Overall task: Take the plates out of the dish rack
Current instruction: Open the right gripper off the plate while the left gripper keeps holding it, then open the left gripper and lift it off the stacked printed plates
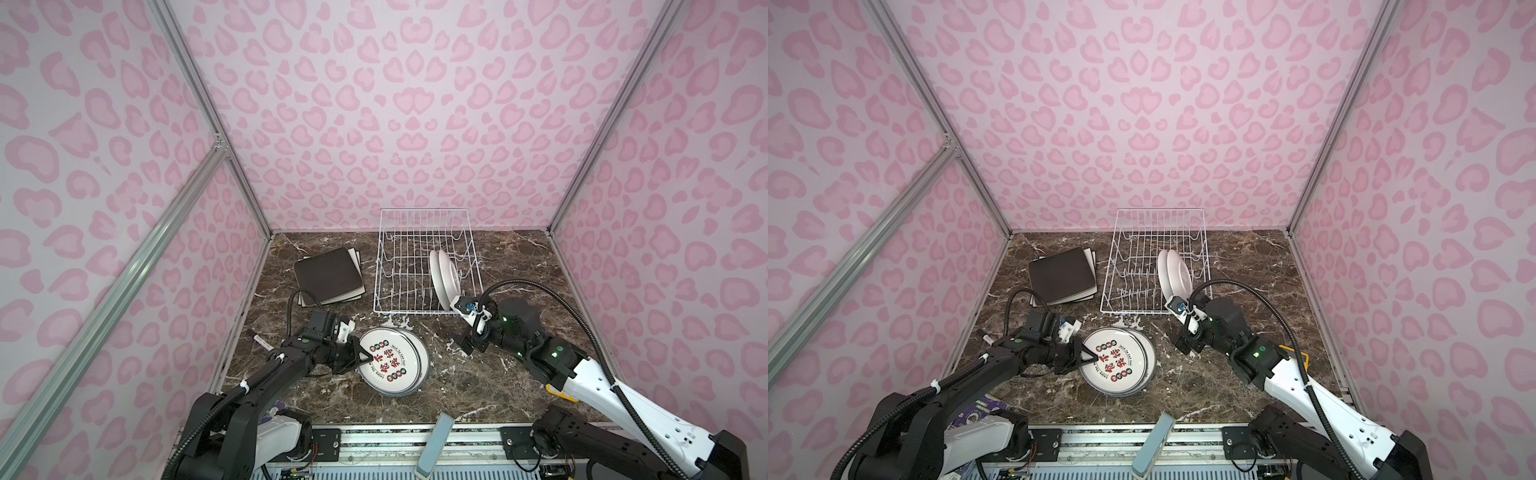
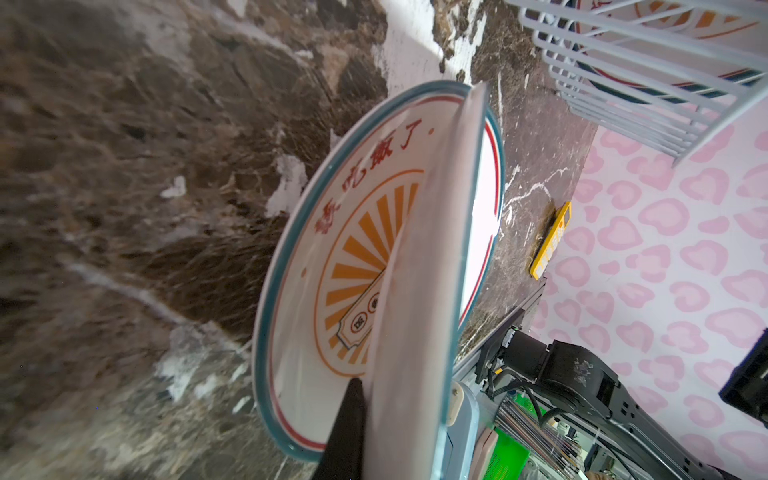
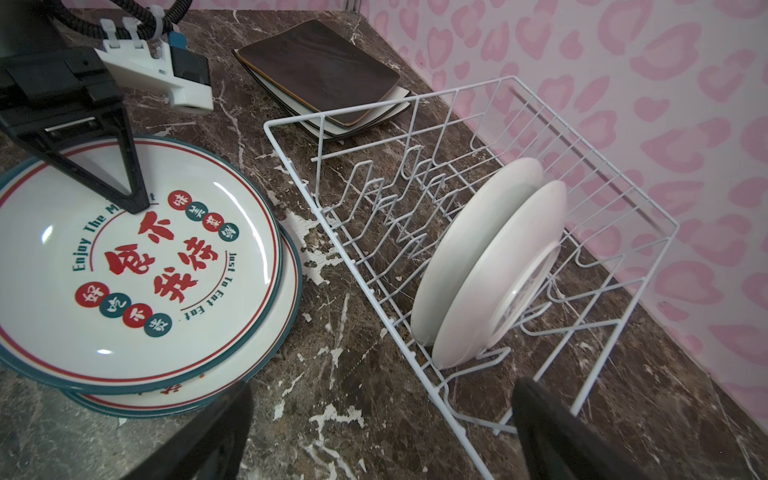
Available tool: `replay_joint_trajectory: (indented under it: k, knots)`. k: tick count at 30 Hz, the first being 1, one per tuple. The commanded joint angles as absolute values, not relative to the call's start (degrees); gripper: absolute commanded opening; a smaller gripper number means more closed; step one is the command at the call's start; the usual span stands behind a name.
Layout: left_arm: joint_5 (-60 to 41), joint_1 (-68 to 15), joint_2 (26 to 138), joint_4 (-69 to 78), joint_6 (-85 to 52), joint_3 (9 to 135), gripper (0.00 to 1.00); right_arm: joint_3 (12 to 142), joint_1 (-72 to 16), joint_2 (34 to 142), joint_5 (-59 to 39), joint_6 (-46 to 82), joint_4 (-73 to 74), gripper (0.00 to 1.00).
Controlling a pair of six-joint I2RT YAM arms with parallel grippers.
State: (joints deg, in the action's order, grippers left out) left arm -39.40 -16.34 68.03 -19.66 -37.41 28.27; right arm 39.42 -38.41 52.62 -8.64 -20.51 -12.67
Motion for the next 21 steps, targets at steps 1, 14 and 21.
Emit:
replay_joint_trajectory:
  k: [1, 14, 21]
  knots:
    - [-39.5, -16.4, 68.5, -19.1, -36.0, 29.2, 0.16, 39.3, -38.5, 53.3, -8.2, -19.6, -9.9, 0.99]
    - [-35.0, -16.9, 70.8, -24.3, -33.6, 31.9, 0.34, 39.8, -38.5, 54.8, -7.4, -19.6, -10.0, 0.99]
    - [-33.1, -17.0, 72.1, -26.6, -32.5, 33.3, 0.51, 39.6, -38.5, 55.4, -7.2, -19.3, -9.8, 0.99]
